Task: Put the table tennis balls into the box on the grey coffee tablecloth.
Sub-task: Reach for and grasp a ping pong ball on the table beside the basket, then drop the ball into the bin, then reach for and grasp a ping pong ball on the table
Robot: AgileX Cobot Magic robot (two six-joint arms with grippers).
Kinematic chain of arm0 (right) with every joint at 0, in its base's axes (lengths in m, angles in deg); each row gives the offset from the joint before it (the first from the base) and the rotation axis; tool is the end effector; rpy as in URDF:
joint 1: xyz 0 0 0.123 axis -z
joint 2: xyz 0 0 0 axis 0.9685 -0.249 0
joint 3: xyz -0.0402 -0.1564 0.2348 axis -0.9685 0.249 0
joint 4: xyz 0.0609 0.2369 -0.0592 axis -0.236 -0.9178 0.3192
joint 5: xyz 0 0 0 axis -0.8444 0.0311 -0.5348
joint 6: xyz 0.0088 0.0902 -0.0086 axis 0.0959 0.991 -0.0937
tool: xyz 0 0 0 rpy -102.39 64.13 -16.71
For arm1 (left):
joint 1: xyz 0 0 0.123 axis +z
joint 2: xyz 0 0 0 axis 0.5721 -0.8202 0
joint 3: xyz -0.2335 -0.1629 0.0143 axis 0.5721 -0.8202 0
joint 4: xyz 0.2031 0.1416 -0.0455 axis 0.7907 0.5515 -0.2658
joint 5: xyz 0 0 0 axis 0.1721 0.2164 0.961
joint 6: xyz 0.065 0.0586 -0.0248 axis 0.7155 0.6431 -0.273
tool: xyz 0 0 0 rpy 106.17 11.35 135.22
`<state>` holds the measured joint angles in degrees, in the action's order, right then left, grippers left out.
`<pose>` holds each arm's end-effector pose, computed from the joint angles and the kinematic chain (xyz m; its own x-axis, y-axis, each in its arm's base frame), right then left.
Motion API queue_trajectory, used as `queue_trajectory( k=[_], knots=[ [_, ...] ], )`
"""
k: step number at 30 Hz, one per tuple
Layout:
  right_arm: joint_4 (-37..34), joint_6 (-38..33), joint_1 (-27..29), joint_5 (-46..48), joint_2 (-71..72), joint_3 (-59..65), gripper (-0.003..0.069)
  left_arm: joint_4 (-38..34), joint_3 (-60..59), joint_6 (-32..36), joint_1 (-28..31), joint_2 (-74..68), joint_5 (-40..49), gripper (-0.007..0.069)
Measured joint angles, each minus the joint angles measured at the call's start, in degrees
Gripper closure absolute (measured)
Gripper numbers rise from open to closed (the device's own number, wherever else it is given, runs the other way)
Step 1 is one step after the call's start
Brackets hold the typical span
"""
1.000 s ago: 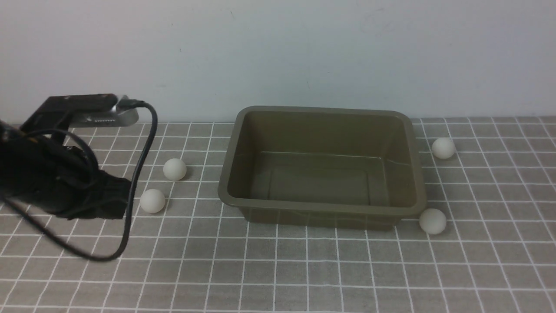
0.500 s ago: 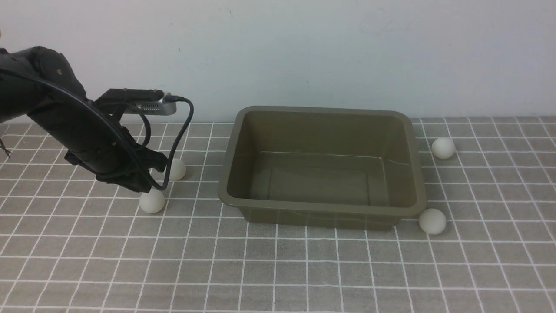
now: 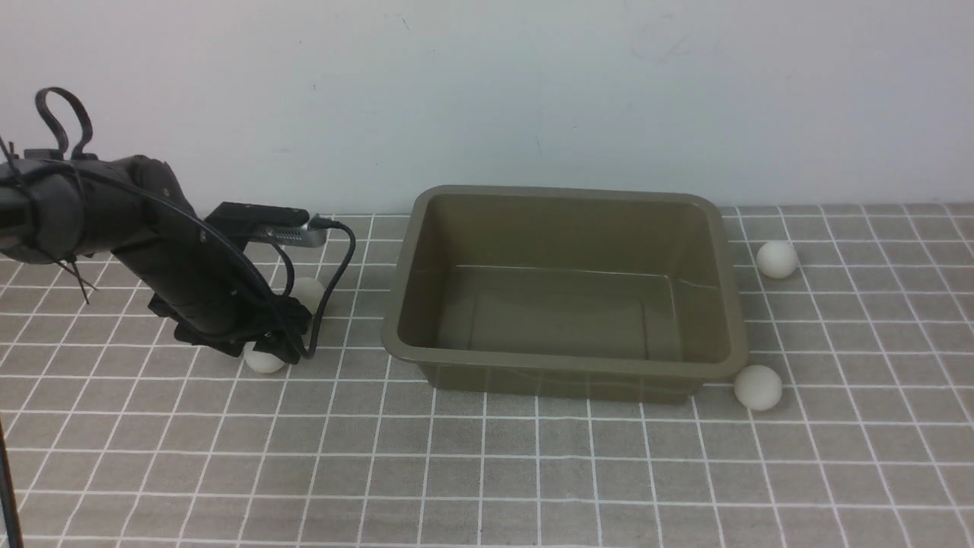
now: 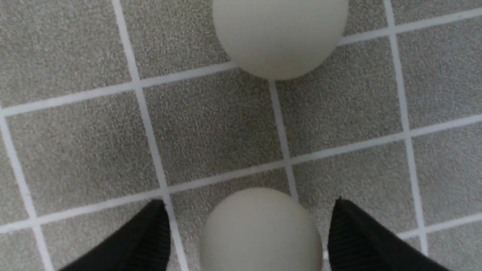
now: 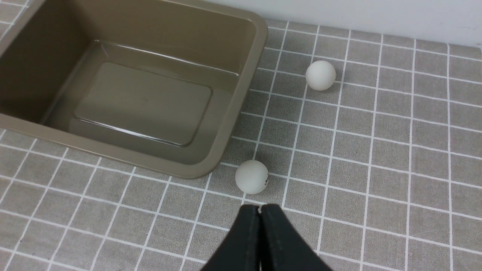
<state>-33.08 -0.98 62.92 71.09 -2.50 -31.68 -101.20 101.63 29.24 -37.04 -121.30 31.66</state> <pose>0.1526 0.0325 0.3681 -0.7026 -0.0607 -0.7090 -0.1404 0.9886 0.0545 0.4039 -0.0305 0.1471 -0.9330 0.1658 -0.3195 0.2133 0.9696 -0.1196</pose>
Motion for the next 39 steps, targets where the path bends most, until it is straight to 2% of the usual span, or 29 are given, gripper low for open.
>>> queue_trajectory(
  k=[1,2,5,7,11,14,15,19,21,24,27,29,30,32,36,39],
  knots=[
    [0.2,0.1,0.0,-0.1,0.0,0.0,0.0673,0.1,0.1,0.1,-0.5,-0.1,-0.1,0.0253],
    [0.6,0.5,0.0,-0.1,0.0,0.0,0.0673,0.6,0.7,0.5,-1.2,-0.1,0.6,0.0281],
    [2.4,2.9,0.0,0.3,-0.2,0.0,0.0673,2.7,2.5,0.1,-2.1,0.5,3.9,0.0272],
    [5.5,7.1,0.4,3.4,-1.4,-0.3,0.0673,4.3,5.3,-1.6,-2.4,1.9,7.9,0.0272],
    [8.1,10.1,4.8,9.2,-8.1,-1.6,0.0673,4.5,13.0,-4.6,-2.8,7.7,14.5,0.0272],
    [5.6,8.8,7.1,9.1,-11.9,-1.7,0.0673,3.5,15.8,-4.6,-4.0,10.0,16.3,0.0272],
    [1.2,6.1,9.1,8.5,-16.7,-1.7,0.0673,2.5,17.5,-4.3,-5.3,11.0,16.9,0.0272],
    [-8.1,-1.3,10.4,2.5,-25.4,-1.7,0.0659,-0.4,18.9,-1.1,-10.6,11.5,17.0,0.0272],
    [-13.6,-5.4,10.4,-1.4,-30.3,-1.7,0.0615,-0.8,18.9,0.5,-13.8,10.2,16.8,0.0272],
    [-17.1,-9.5,10.4,-5.0,-34.6,-1.7,0.0547,-1.0,18.9,1.0,-16.4,8.4,15.8,0.0272],
    [-19.5,-13.4,10.4,-9.4,-41.1,-1.8,0.0406,-1.2,18.9,1.0,-19.2,5.3,13.0,0.0246],
    [-19.8,-14.3,10.4,-10.9,-43.1,-1.8,0.0352,-1.2,18.9,0.7,-19.8,4.5,12.7,0.0214],
    [-20.0,-15.0,10.4,-12.2,-45.2,-1.8,0.0292,-1.3,18.9,-0.3,-20.3,3.5,11.9,0.0144],
    [-20.4,-15.7,10.4,-13.9,-48.0,-1.8,0.0202,-1.2,18.9,-2.3,-20.4,2.8,11.5,0.0052],
    [-22.1,-15.9,10.4,-16.7,-50.7,-1.9,0.0126,-0.8,21.5,-6.9,-19.3,2.7,12.3,-0.0012],
    [-24.3,-17.2,10.4,-18.3,-52.1,-2.1,0.0109,1.3,24.6,-12.8,-16.6,2.7,14.2,0.0032]
  ],
)
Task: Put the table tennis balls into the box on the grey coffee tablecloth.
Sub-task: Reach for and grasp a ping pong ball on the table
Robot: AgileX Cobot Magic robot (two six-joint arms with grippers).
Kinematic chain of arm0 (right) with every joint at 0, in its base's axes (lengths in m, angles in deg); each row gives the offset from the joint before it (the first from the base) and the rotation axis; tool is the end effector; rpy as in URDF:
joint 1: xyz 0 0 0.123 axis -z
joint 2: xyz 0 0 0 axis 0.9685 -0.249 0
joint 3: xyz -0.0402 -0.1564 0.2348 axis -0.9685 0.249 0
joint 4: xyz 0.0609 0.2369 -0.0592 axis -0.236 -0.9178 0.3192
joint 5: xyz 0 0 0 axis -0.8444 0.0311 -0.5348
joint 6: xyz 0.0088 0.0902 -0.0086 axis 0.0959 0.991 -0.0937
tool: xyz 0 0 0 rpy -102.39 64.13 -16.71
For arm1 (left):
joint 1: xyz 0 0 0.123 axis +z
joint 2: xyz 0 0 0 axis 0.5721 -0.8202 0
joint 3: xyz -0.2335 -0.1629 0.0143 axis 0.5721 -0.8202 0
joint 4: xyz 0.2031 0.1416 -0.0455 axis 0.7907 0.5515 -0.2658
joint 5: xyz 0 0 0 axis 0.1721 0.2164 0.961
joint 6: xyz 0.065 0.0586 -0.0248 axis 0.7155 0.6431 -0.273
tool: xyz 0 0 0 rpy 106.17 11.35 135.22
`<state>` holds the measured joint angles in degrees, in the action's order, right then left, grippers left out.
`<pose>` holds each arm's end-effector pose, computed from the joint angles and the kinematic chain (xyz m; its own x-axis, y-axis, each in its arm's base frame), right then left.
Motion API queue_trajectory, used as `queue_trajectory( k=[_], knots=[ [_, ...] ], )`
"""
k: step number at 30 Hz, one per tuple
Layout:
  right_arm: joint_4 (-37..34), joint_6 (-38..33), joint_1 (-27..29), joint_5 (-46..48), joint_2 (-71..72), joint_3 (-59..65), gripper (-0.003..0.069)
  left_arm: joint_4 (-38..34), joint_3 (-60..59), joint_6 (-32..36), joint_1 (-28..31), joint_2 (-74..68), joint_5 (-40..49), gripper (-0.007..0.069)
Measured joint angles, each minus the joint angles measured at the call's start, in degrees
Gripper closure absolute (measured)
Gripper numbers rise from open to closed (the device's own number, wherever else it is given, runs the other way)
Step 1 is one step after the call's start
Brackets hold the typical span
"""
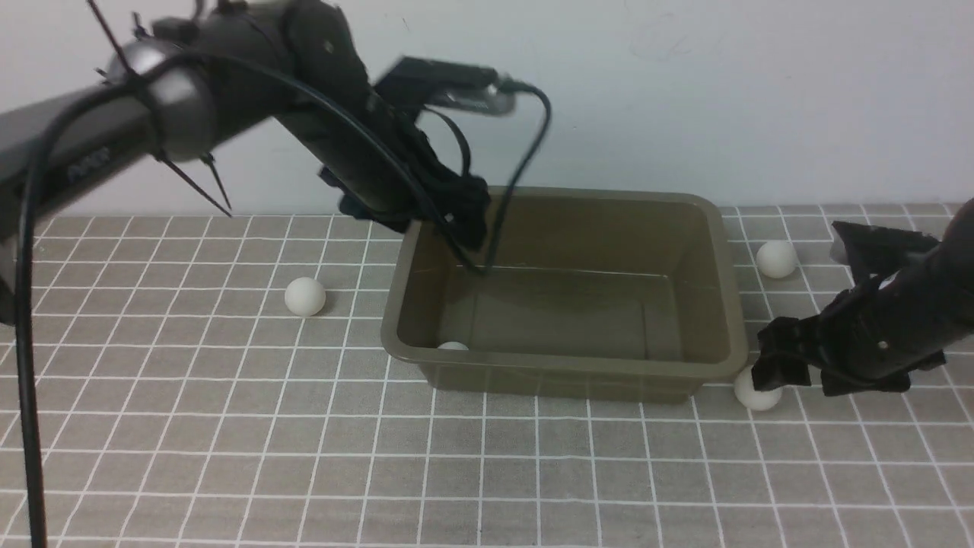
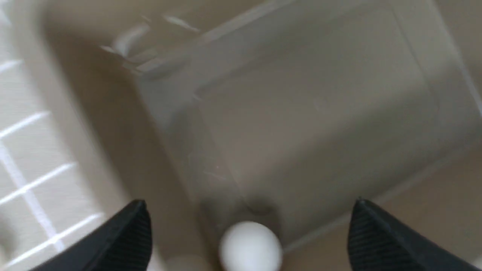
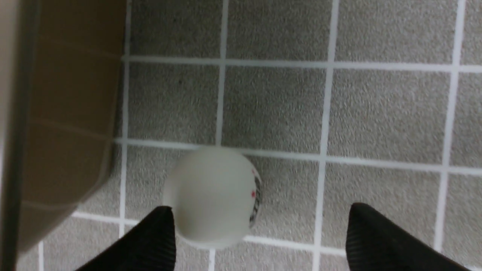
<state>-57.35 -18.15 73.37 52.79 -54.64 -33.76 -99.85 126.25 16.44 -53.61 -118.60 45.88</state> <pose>0.3284 0.0341 0.1629 -0.9664 0.0935 -0.2394 0.0289 0.9651 0.2605 0.4160 -0.1600 0.2770 -0.8276 0.2520 -0.5016 0.3868 0.9036 -0.1842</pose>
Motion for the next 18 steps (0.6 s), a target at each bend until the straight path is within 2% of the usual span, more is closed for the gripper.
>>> queue_trajectory(
  k=[3,4,5,6,7,9,10,11,15,18],
  knots=[
    [-2.5,-2.7,0.0,-0.6,-1.0,0.0,0.0105,2.8,2.5,-6.4,4.1,0.0,1.6,0.0157],
    [-3.4,-3.3,0.0,-0.9,-1.4,0.0,0.0105,3.6,3.0,-8.0,6.3,0.0,2.0,0.0219],
    [-4.7,-3.9,0.0,-1.4,-2.1,0.0,0.0107,4.0,3.2,-9.3,8.2,0.0,2.3,0.0319],
    [-4.8,-4.1,0.0,-1.5,-2.2,-0.1,0.0109,4.0,3.2,-9.3,8.6,0.0,2.3,0.0334],
    [-5.8,-4.3,0.0,-1.7,-2.7,-0.1,0.0119,4.3,3.2,-9.9,10.4,0.0,2.5,0.0409],
    [-7.5,-4.5,0.0,-1.3,-3.8,-0.8,0.0184,4.6,3.3,-10.2,13.7,-0.1,3.0,0.0533],
    [-7.2,-4.5,0.0,-0.9,-4.5,-1.5,0.0295,4.7,3.3,-10.1,15.9,-0.3,4.0,0.0594],
    [-7.2,-4.5,0.0,-0.4,-4.7,-1.8,0.0316,4.8,3.3,-9.9,16.5,-0.5,4.4,0.0604],
    [-3.8,-3.3,1.1,5.2,-4.0,-5.2,0.0296,4.9,3.3,-6.9,18.1,-1.4,5.7,0.0609],
    [-0.6,0.7,4.0,12.3,0.1,-8.7,0.0296,4.9,3.3,-3.6,18.5,-3.0,5.9,0.0522]
  ],
)
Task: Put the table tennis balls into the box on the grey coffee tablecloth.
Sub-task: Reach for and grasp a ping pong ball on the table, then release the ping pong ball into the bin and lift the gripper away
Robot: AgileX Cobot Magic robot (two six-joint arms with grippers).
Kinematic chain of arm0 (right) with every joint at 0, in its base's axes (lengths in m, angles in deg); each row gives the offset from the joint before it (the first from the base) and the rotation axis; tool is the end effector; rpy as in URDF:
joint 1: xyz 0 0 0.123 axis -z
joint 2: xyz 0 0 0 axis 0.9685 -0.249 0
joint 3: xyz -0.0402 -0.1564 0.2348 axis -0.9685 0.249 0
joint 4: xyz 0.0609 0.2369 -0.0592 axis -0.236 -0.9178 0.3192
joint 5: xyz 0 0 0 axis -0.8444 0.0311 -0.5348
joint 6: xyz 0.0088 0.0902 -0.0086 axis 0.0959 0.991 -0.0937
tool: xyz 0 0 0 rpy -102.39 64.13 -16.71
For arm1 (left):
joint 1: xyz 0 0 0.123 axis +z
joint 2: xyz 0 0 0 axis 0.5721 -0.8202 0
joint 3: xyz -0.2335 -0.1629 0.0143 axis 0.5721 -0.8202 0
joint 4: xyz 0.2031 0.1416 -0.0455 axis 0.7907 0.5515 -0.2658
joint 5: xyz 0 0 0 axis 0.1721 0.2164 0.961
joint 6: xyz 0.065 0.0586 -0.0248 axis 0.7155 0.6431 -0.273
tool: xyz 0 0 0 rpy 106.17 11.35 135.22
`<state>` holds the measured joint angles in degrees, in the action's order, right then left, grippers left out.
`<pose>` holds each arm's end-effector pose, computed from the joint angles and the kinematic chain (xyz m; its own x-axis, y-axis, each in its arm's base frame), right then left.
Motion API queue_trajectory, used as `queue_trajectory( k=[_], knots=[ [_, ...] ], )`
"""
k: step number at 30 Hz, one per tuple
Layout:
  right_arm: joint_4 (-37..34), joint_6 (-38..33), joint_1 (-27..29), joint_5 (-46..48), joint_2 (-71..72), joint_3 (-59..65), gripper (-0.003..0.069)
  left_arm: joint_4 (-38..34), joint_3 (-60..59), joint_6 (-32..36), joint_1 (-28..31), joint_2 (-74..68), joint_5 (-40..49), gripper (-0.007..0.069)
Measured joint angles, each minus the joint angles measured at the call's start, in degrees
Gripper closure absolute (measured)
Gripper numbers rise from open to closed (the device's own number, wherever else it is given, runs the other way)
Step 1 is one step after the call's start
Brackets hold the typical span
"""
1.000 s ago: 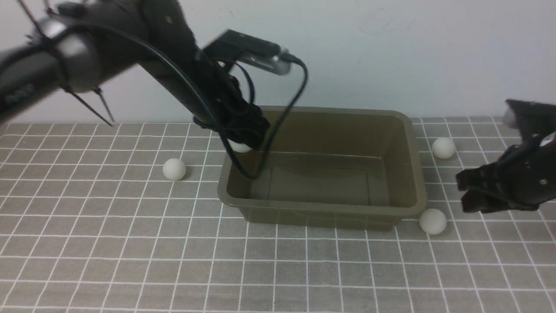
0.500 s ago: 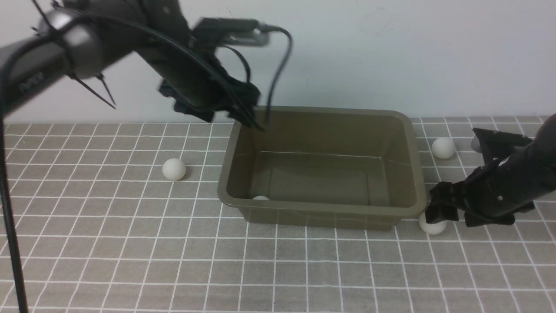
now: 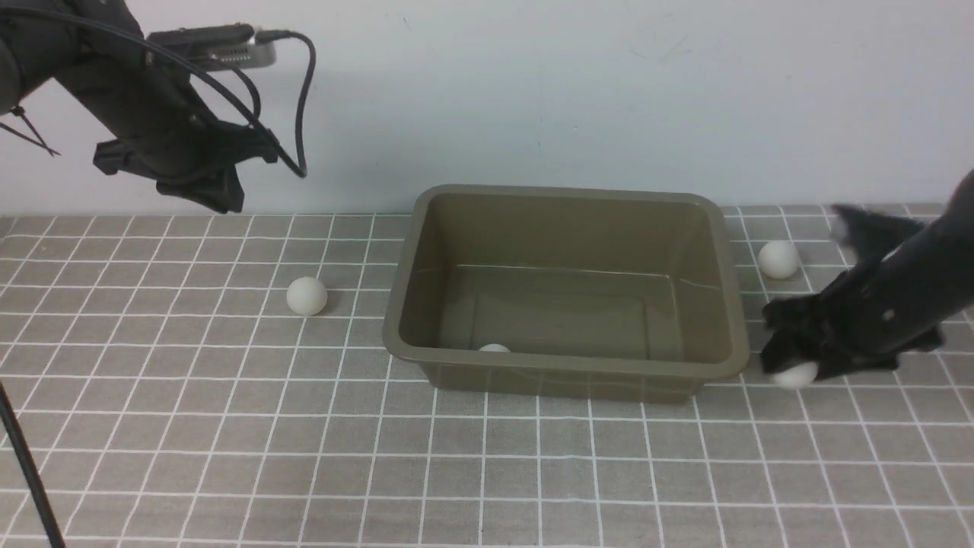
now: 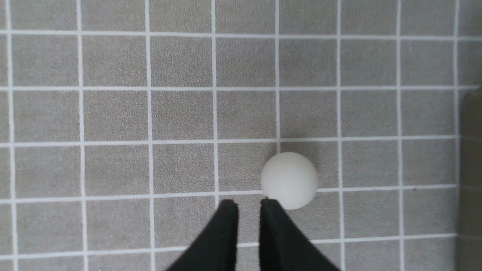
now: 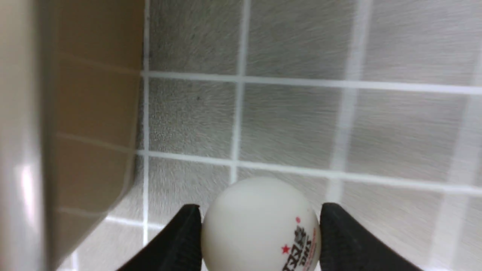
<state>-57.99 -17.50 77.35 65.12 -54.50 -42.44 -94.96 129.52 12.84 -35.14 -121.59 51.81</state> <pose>0.3436 0.0171 0.1971 -0.9746 0.1227 -0.1871 0.0585 0.9469 0.3162 0.4496 -0.0148 0.2650 -0.9130 -0.0188 -0.4076 0.0412 0.9896 -0.1378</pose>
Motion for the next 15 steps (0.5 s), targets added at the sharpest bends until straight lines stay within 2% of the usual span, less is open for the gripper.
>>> queue_trajectory(
  k=[3,4,6,8,11,12,14,15],
  knots=[
    [0.5,2.4,1.5,3.0,5.0,-3.2,0.0296,-0.5,0.0,1.1,0.0,-1.5,-0.1,0.0424],
    [0.1,1.9,1.2,3.5,6.7,-4.5,0.0296,-0.6,0.0,1.4,-0.1,-2.3,-0.1,0.0369],
    [-0.9,-0.3,-0.5,4.0,8.6,-7.2,0.0296,-0.7,0.0,2.1,-0.4,-4.2,-0.4,0.028],
    [-3.3,-1.8,-4.8,3.9,8.2,-11.1,0.0296,-0.9,0.0,2.9,-1.3,-6.4,-1.0,0.0188],
    [-3.9,-1.9,-7.9,3.9,6.4,-13.6,0.0296,-0.9,0.0,3.0,-2.1,-7.8,-1.6,0.014],
    [-4.0,-2.0,-10.2,4.2,3.7,-16.8,0.0293,-0.9,0.0,3.2,-3.1,-9.3,-2.6,0.0099],
    [-3.8,-1.9,-11.0,4.5,2.0,-18.1,0.0278,-1.0,0.0,3.2,-3.8,-9.8,-3.5,0.0086],
    [-3.4,-1.4,-12.2,6.0,-0.5,-20.6,0.0224,-1.2,0.0,3.4,-4.6,-10.7,-4.6,0.0076]
  ],
)
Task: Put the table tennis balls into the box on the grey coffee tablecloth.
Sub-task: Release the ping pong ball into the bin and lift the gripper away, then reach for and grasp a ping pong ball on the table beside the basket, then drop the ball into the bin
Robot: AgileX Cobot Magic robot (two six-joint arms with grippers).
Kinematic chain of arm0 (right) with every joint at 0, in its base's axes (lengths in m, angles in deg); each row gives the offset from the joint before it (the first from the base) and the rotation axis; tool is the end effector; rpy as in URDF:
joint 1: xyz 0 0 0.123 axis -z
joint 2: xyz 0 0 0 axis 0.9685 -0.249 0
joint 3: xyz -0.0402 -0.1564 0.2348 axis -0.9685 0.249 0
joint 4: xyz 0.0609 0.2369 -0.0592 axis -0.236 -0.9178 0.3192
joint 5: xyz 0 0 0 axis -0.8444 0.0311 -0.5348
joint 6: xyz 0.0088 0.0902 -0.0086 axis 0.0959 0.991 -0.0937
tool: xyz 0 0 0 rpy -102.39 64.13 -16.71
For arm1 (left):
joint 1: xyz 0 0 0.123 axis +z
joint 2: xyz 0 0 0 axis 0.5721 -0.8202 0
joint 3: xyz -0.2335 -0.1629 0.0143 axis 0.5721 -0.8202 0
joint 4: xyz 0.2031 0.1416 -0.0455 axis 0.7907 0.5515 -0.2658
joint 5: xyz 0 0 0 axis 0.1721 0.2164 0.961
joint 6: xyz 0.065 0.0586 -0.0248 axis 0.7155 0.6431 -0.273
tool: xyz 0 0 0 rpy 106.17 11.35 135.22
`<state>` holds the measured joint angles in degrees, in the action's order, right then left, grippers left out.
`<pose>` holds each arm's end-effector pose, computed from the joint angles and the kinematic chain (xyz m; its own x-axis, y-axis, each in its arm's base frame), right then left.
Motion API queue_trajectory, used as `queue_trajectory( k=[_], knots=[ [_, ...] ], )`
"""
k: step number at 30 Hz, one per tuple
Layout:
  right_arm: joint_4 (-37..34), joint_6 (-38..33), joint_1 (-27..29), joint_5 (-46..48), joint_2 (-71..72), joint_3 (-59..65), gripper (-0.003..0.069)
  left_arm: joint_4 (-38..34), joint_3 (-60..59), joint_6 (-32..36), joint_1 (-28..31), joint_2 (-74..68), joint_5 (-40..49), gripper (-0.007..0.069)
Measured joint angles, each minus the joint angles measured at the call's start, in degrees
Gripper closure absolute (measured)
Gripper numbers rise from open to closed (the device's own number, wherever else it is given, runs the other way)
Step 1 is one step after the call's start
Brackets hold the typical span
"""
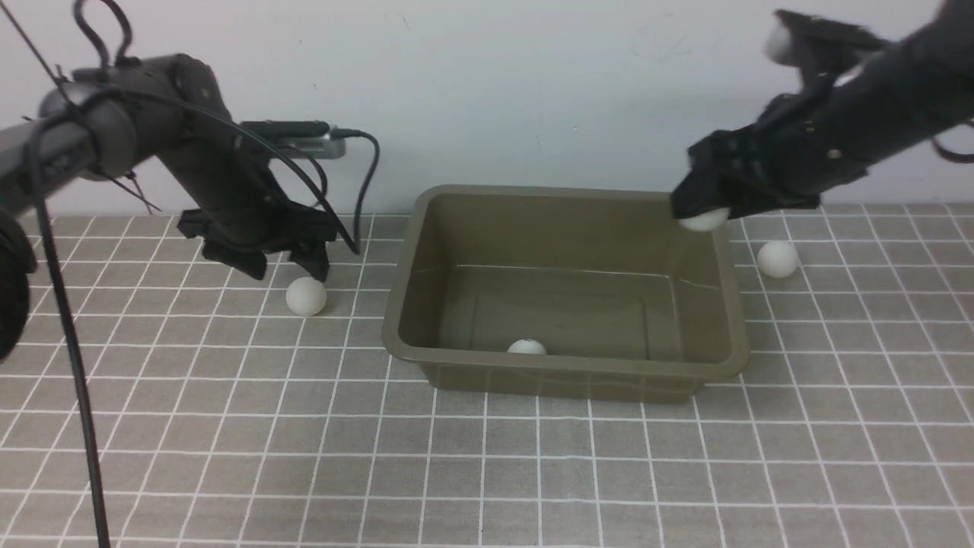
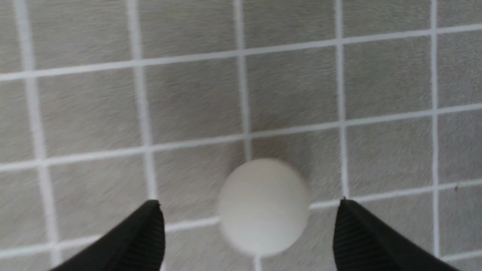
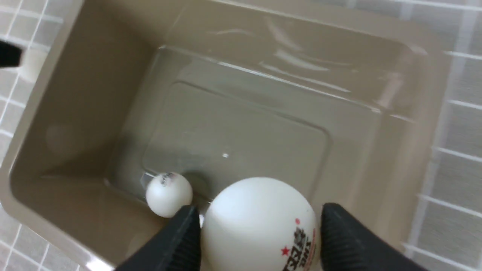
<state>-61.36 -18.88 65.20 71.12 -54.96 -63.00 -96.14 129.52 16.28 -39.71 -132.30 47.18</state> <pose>0.3761 0.1035 0.2905 -0.8975 -0.0912 -0.4314 -0.2666 0.8915 0.3662 0.4726 -0.0535 0.1811 -0.9443 0.0931 -0.3158 0.1428 0.9801 -0.1380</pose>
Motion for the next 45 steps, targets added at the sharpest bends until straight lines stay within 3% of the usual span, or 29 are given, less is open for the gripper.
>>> queue_trajectory(
  k=[2,5,9,12,16,22,28,30,34,37,41,43,45],
  knots=[
    [0.7,1.7,-0.5,3.0,-2.2,-3.0,0.0113,-0.2,0.1,0.1,-0.6,-0.9,-1.0,0.0071],
    [3.2,2.7,-0.5,6.7,-2.6,-6.5,0.0011,-0.3,0.1,0.1,-1.0,-2.3,-1.5,0.0074],
    [12.2,5.5,0.4,9.3,-0.3,-11.5,-0.0027,1.1,0.1,-0.7,-1.0,-4.3,-1.9,0.0159],
    [18.9,8.3,2.4,9.3,1.9,-12.3,-0.0003,2.5,0.3,-0.7,-1.0,-4.7,-1.6,0.0282],
    [25.4,10.5,8.8,9.7,3.0,-12.6,0.0102,4.6,3.4,-0.6,-1.0,-4.6,3.7,0.0279],
    [19.9,11.1,15.3,7.6,-4.2,-12.6,0.0237,3.4,13.1,-0.5,-1.4,1.2,14.9,0.0279],
    [14.2,9.5,14.9,-0.9,-14.0,-12.6,0.025,-8.1,18.4,4.5,-4.8,5.6,16.3,0.0279],
    [13.3,9.5,14.3,-4.2,-18.8,-12.6,0.0237,-11.0,18.5,6.9,-8.3,4.4,16.5,0.0279],
    [12.4,9.5,14.0,-5.4,-22.5,-12.6,0.0217,-11.1,18.4,7.4,-12.0,2.0,16.6,0.0279],
    [11.6,9.5,13.5,-6.9,-25.0,-12.6,0.0202,-10.7,18.4,7.5,-14.9,-0.3,16.6,0.0235],
    [11.0,9.5,12.7,-10.1,-26.3,-12.6,0.0197,-5.2,18.2,7.0,-18.7,-2.5,16.6,0.0062],
    [11.0,9.6,12.7,-11.1,-26.5,-12.6,0.0202,-3.7,18.2,5.7,-19.0,-2.7,16.6,0.0036],
    [10.9,9.8,12.7,-12.6,-26.5,-12.6,0.026,-1.6,18.9,3.1,-19.1,-2.7,16.7,0.0052]
  ],
)
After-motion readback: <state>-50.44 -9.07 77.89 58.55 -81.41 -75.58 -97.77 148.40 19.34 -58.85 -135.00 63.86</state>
